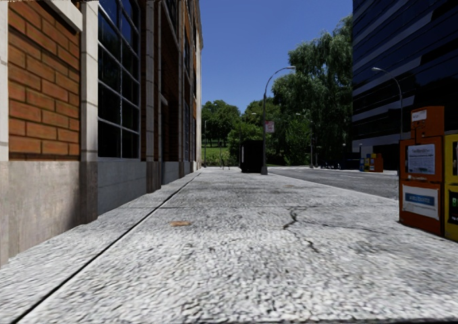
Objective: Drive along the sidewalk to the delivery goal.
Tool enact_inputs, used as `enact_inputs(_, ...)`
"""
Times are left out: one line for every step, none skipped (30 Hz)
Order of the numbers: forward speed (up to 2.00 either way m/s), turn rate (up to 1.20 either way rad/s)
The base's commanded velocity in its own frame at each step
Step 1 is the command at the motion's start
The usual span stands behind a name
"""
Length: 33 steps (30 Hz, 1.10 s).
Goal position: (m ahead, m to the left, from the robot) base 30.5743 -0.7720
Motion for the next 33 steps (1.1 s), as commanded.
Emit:
enact_inputs(2.0, 0.0)
enact_inputs(2.0, 0.0)
enact_inputs(2.0, 0.0)
enact_inputs(2.0, 0.0)
enact_inputs(2.0, 0.0)
enact_inputs(2.0, 0.0)
enact_inputs(2.0, 0.0)
enact_inputs(2.0, 0.0)
enact_inputs(2.0, 0.0)
enact_inputs(2.0, 0.0)
enact_inputs(2.0, 0.0)
enact_inputs(2.0, 0.0)
enact_inputs(2.0, 0.0)
enact_inputs(2.0, 0.0)
enact_inputs(2.0, 0.0)
enact_inputs(2.0, 0.0)
enact_inputs(2.0, 0.0)
enact_inputs(2.0, 0.07)
enact_inputs(2.0, 0.07)
enact_inputs(2.0, 0.15)
enact_inputs(2.0, 0.2)
enact_inputs(2.0, 0.23)
enact_inputs(2.0, 0.24)
enact_inputs(2.0, 0.24)
enact_inputs(2.0, 0.24)
enact_inputs(2.0, 0.24)
enact_inputs(2.0, 0.24)
enact_inputs(2.0, 0.24)
enact_inputs(2.0, 0.24)
enact_inputs(2.0, 0.23)
enact_inputs(2.0, 0.0)
enact_inputs(2.0, 0.0)
enact_inputs(2.0, 0.0)
